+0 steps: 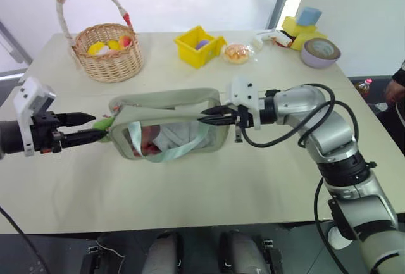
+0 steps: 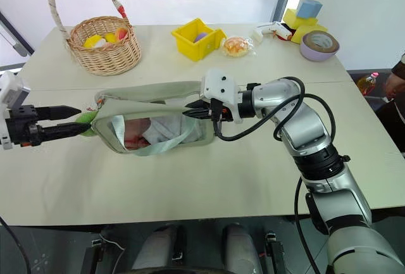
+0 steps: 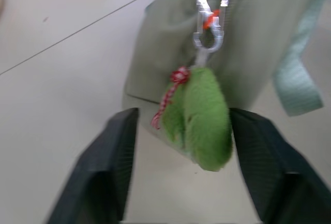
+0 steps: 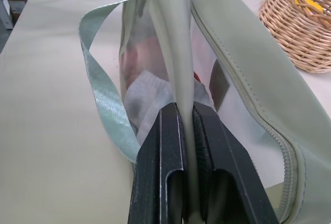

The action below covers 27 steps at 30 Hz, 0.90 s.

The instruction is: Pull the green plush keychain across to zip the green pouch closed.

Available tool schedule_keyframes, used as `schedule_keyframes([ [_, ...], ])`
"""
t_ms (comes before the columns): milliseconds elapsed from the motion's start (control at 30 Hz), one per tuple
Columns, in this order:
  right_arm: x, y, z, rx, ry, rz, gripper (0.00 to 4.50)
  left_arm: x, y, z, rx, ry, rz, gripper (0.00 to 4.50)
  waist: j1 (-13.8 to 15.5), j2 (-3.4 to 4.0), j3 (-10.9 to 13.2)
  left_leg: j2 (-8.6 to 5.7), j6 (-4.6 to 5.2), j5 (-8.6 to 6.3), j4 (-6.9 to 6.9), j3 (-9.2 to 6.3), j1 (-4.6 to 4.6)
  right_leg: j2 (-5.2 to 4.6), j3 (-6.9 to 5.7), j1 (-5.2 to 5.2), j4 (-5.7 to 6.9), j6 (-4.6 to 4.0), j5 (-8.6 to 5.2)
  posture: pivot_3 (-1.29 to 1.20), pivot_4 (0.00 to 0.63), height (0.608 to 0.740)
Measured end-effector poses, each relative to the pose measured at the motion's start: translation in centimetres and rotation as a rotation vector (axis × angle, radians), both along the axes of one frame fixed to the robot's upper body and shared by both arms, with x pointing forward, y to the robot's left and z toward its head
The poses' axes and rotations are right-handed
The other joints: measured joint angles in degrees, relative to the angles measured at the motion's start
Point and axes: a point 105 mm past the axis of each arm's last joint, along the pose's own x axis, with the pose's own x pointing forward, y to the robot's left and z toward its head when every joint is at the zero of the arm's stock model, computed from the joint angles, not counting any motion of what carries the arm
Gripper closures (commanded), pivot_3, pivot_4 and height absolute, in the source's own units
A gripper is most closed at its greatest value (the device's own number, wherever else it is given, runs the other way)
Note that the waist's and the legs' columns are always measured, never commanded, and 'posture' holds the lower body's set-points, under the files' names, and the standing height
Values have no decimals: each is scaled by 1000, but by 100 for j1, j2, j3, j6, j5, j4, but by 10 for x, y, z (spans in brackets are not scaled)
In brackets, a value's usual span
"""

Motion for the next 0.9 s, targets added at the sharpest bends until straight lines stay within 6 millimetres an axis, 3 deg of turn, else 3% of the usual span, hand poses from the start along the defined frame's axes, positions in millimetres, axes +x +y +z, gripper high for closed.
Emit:
schedule_keyframes([
  [100, 0, 0, 0, 0, -1, -2, 4500, -1, 1, -4, 9, 8, 1, 4198, 0, 0, 0, 0, -1, 0, 0, 1, 0, -1, 0, 0, 0, 0, 0, 0, 150, 739],
  [133, 0, 0, 0, 1, -2, -4, 4500, 0, 1, -4, 11, 2, -1, 4492, 0, 0, 0, 0, -1, 0, 0, 0, 0, 0, 0, 0, 0, 0, 0, 0, 150, 739],
  [233, 1, 0, 1, 4, -5, -8, 4500, 5, 0, 4, 7, -31, -6, 4492, 9, -1, -1, 0, 0, 0, 0, -5, 0, 2, -3, 0, 0, 0, 0, 0, 150, 739],
  [333, 2, 2, 1, 11, -7, -10, 4500, 19, -6, 38, -13, -143, -28, 4492, 17, -3, -1, -4, -1, 0, 3, -4, -2, 1, -4, 4, 0, 0, 0, 0, 150, 739],
  [467, 3, 5, 1, 21, -6, -10, 4500, 25, -41, 77, -59, -241, -161, 4492, 17, -3, -1, -7, -12, 7, 5, -4, -2, 0, -2, 7, 0, 1, 0, 0, 150, 739],
  [533, 3, 8, 0, 23, -2, -3, 4500, 22, -57, 77, -58, -230, -234, 4492, 3, -3, -1, -6, -19, 11, 4, -4, 0, 0, -2, 6, 1, 1, 0, 0, 150, 739],
  [633, 4, 7, -1, 22, -4, -8, 4500, 20, -75, 57, -29, -171, -315, 4492, -24, -2, -1, -2, -21, 12, 3, -3, 2, 7, -2, 6, 1, 1, 0, 0, 150, 739],
  [733, 6, 9, -1, 24, -12, -16, 4500, 31, -78, 45, 13, -180, -301, 4492, -10, -2, -1, -3, -18, 10, 4, -3, 2, 7, -2, 6, 1, 0, 0, 0, 150, 739],
  [833, 6, 9, 0, 25, -16, -22, 4500, 38, -74, 41, 43, -205, -278, 3524, -10, -2, -1, -3, -19, 11, 4, -2, 1, 6, 0, 6, 0, 0, 0, 0, 150, 739],
  [900, 7, 9, 0, 25, -18, -26, 4500, 39, -73, 40, 47, -208, -276, 2522, -8, -2, -1, -3, -18, 10, 4, -3, 1, 7, -1, 6, 0, 0, 0, 0, 150, 739],
])
